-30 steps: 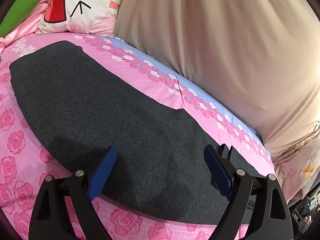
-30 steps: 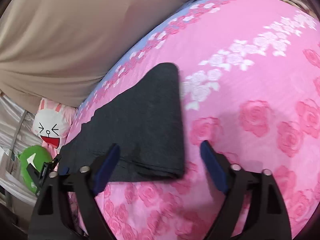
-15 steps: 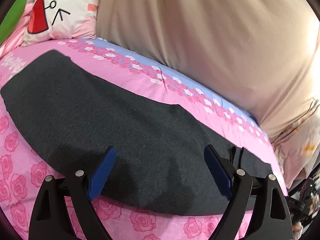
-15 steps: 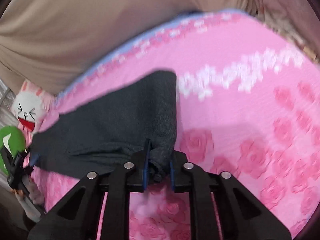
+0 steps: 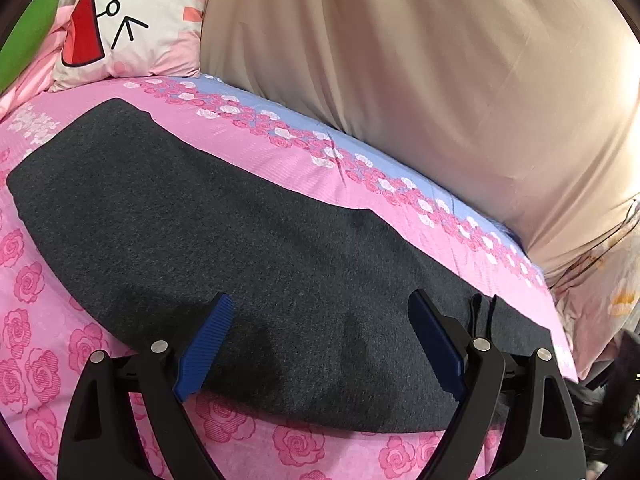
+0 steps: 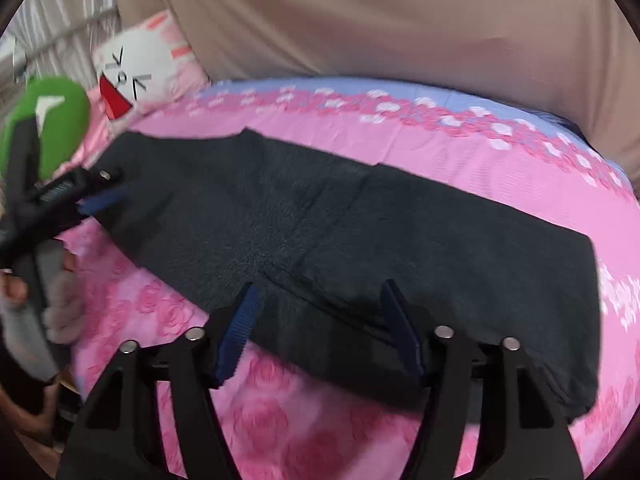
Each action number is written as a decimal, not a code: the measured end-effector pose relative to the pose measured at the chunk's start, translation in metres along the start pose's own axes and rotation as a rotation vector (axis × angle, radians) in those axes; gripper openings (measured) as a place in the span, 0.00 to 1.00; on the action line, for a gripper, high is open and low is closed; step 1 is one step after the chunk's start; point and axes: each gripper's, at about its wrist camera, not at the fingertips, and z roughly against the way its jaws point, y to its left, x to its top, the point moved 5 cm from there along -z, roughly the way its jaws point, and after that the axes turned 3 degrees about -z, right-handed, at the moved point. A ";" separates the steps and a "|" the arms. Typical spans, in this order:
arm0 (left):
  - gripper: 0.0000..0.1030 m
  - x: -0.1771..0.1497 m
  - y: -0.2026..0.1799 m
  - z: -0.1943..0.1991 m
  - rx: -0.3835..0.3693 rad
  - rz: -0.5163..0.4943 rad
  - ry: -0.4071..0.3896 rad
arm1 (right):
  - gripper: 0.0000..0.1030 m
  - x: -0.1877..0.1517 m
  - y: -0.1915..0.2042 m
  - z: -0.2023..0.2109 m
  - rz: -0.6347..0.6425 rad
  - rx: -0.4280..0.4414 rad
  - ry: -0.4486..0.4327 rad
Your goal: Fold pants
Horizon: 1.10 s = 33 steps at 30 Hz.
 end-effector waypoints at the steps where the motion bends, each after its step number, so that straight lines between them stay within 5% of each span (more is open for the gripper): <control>1: 0.84 0.000 0.002 0.000 -0.003 0.009 0.001 | 0.07 0.004 -0.006 -0.005 -0.032 0.007 0.017; 7: 0.84 -0.001 0.005 -0.002 -0.043 0.036 0.007 | 0.07 0.033 0.000 0.041 -0.125 0.158 -0.093; 9: 0.84 -0.001 0.004 -0.003 -0.043 0.034 0.009 | 0.09 0.035 0.015 0.028 -0.087 0.185 -0.050; 11: 0.84 -0.001 0.005 -0.003 -0.048 0.040 0.010 | 0.16 0.028 0.019 0.001 -0.045 0.121 0.026; 14: 0.84 0.000 0.015 0.005 -0.077 0.089 -0.002 | 0.33 0.016 0.025 -0.007 -0.017 0.066 0.026; 16: 0.84 0.001 0.029 0.016 -0.081 0.122 -0.022 | 0.68 0.016 0.031 0.000 0.020 0.044 -0.011; 18: 0.84 0.002 0.044 0.022 -0.083 0.166 -0.030 | 0.62 0.019 0.035 -0.001 0.093 -0.038 -0.026; 21: 0.84 0.007 0.066 0.034 -0.047 0.200 -0.052 | 0.17 0.018 0.025 -0.017 0.083 -0.058 0.037; 23: 0.84 0.013 0.081 0.043 0.031 0.189 -0.067 | 0.09 0.026 0.022 -0.011 0.041 -0.048 0.019; 27: 0.84 0.026 0.106 0.062 0.108 0.189 -0.102 | 0.08 0.049 0.038 0.015 0.016 0.062 -0.073; 29: 0.84 0.033 0.123 0.069 0.166 0.203 -0.111 | 0.14 0.042 0.049 -0.003 0.054 0.100 -0.010; 31: 0.84 0.037 0.142 0.069 0.226 0.242 -0.106 | 0.24 0.024 0.046 -0.025 0.067 0.035 0.046; 33: 0.84 0.039 0.160 0.063 0.261 0.285 -0.091 | 0.26 0.012 0.035 -0.016 -0.001 0.084 0.016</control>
